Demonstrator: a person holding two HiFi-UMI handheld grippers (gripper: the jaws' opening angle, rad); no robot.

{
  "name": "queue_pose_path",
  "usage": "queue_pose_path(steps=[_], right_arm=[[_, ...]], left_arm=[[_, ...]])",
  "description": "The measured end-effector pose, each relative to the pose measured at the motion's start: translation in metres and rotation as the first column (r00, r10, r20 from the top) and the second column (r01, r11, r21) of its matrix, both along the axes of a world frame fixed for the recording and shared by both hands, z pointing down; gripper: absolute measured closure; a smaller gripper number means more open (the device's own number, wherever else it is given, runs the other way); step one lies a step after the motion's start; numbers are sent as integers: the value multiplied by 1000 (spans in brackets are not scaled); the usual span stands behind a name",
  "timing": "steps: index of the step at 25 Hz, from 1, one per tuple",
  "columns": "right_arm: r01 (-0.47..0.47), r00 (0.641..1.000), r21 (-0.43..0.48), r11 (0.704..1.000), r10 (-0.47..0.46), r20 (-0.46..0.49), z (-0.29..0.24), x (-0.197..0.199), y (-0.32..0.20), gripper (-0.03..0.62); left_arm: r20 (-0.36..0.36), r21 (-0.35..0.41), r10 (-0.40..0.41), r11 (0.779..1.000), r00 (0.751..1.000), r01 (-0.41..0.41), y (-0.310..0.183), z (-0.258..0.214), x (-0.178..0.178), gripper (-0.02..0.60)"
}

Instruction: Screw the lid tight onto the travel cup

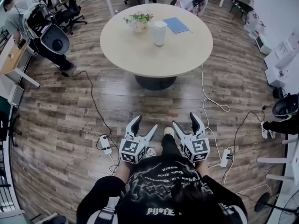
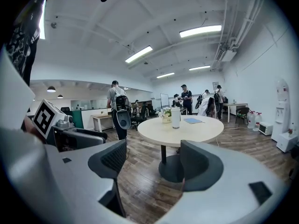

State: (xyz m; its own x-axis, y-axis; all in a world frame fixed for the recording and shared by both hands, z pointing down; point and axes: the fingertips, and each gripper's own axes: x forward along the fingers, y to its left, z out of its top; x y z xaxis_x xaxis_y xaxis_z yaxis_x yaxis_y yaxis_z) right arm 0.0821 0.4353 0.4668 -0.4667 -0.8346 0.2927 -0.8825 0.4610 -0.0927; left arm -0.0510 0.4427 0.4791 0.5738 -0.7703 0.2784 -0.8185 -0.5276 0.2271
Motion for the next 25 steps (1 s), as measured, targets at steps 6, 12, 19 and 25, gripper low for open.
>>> queue_pose_path(steps=[6, 12, 19, 25], right_arm=[[52, 999, -4, 999, -52, -13, 6, -2, -58, 246], [130, 991, -11, 991, -130, -27, 6, 4, -137, 249], [201, 979, -17, 979, -202, -25, 7, 22, -227, 258], [250, 966, -38, 967, -252, -59, 19, 43, -280, 275]], left_arm=[[13, -3, -38, 999, 999, 38, -51, 4, -1, 250], [23, -16, -86, 996, 996, 87, -120, 3, 11, 250], [44, -26, -136, 990, 990, 137, -198, 8, 37, 250], [78, -33, -173, 984, 982, 176, -250, 17, 61, 256]])
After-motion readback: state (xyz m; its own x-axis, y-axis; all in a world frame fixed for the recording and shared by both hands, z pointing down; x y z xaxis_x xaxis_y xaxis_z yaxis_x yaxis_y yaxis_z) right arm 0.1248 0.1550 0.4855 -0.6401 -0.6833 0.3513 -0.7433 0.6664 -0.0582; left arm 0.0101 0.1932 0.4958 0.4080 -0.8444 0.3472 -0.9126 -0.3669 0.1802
